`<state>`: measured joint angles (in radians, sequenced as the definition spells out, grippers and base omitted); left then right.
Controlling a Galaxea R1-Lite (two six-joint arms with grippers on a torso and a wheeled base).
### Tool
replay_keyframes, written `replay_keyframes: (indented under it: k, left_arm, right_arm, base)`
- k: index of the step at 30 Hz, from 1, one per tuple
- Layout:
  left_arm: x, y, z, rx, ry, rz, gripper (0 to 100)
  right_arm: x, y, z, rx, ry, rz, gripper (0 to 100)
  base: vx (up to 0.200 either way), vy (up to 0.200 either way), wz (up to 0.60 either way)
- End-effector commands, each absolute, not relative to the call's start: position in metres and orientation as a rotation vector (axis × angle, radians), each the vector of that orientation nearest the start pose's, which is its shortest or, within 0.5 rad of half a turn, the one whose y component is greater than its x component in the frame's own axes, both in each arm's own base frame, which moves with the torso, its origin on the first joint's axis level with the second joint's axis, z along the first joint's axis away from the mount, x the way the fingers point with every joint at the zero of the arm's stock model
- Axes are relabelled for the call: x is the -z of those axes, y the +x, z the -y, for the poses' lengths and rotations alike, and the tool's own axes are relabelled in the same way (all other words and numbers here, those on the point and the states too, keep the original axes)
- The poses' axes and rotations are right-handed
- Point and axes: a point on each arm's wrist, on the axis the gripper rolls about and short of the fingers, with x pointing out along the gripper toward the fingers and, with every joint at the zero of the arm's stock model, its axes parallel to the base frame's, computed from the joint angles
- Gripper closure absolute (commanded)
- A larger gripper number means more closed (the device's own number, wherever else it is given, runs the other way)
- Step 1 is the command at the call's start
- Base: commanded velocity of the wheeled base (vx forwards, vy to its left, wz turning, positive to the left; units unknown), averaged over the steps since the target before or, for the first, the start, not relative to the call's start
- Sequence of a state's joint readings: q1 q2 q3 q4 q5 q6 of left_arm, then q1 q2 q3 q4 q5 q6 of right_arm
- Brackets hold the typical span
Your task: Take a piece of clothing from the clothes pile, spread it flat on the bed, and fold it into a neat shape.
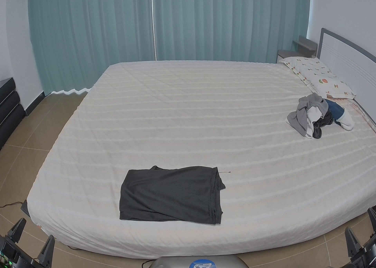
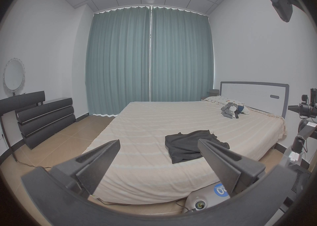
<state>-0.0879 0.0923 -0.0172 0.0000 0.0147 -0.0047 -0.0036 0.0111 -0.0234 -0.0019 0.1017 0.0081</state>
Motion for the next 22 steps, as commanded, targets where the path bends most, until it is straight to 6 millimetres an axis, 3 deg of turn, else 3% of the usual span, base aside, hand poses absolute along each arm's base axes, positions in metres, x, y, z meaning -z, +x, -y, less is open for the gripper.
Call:
replay_keyframes:
  k: [1, 3, 22]
  left_arm:
    - [-0.0774, -0.0150, -0.0017, 0.072, 0.001, -0.101, 0]
    - [-0.0772, -0.0151, -0.0017, 0.072, 0.001, -0.101, 0]
    - [-0.0775, -0.0151, -0.0017, 0.070, -0.033, -0.099, 0]
  right_arm:
    - [-0.0812, -0.0242, -0.0023, -0.095, -0.027, 0.029, 0]
    - [-0.0786, -0.0233, -0.0022, -0.090, -0.082, 0.027, 0]
    - [-0.0756, -0.0228, -0.0008, -0.031, -0.003, 0.002, 0]
  base:
    - [0.000, 0.000, 0.00]
    - [0.000, 0.000, 0.00]
    - [0.000, 0.000, 0.00]
